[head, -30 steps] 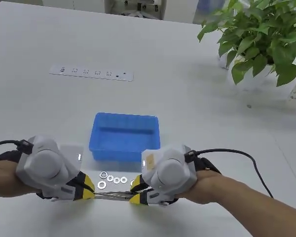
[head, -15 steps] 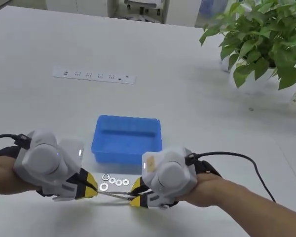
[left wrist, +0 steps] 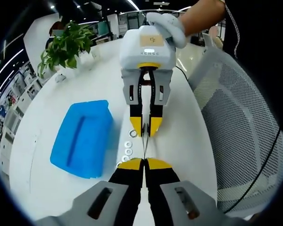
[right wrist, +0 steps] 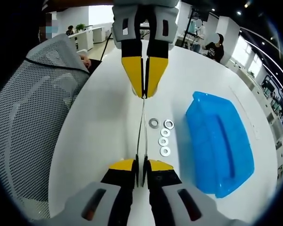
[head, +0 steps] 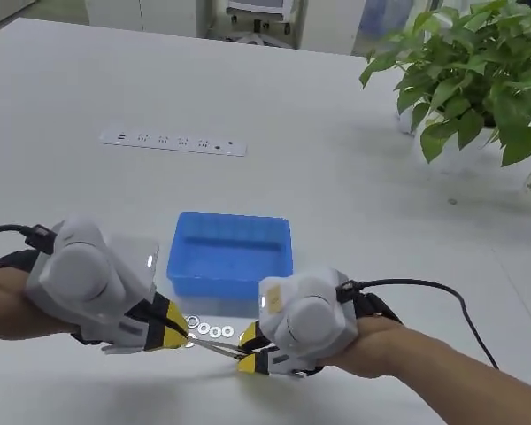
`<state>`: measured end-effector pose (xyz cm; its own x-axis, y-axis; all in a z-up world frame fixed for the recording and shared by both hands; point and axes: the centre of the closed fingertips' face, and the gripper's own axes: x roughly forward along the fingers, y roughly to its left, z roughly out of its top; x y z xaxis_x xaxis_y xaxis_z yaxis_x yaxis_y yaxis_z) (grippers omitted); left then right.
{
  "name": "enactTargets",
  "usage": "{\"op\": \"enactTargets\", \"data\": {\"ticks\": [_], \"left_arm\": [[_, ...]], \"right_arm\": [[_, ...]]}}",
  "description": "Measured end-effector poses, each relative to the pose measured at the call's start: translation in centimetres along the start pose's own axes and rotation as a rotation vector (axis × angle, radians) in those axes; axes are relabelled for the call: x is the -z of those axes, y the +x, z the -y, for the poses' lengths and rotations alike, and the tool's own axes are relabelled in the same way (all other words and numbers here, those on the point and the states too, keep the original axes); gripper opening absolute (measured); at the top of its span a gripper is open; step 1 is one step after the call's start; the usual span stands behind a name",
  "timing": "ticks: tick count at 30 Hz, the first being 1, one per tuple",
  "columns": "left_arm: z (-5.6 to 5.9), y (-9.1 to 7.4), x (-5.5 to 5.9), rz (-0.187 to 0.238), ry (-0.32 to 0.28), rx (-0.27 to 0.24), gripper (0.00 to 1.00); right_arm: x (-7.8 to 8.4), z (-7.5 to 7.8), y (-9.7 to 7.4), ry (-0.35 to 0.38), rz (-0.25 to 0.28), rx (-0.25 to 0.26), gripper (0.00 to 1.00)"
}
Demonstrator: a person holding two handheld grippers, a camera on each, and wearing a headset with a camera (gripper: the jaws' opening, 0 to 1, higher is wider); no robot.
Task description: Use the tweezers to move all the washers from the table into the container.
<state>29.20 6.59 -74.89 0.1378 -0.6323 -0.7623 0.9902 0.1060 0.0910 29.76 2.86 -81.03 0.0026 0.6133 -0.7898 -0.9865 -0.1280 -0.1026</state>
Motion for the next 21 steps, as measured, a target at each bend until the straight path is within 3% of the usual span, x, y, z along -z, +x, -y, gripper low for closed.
{"op": "enactTargets", "data": {"ticks": [12,21], "left_arm": [[-0.6,-1.9,-4.0,0.063,0.049,-0.018,0.05],[-1.0,-2.4,-5.3,0.084,0.076,-0.020,0.05]], "right_arm": [[-1.3,1.0,-1.1,0.018,0.035,0.039,0.09],[-2.2,1.4,-1.2,0.047,0.076,0.054,0.09]]}}
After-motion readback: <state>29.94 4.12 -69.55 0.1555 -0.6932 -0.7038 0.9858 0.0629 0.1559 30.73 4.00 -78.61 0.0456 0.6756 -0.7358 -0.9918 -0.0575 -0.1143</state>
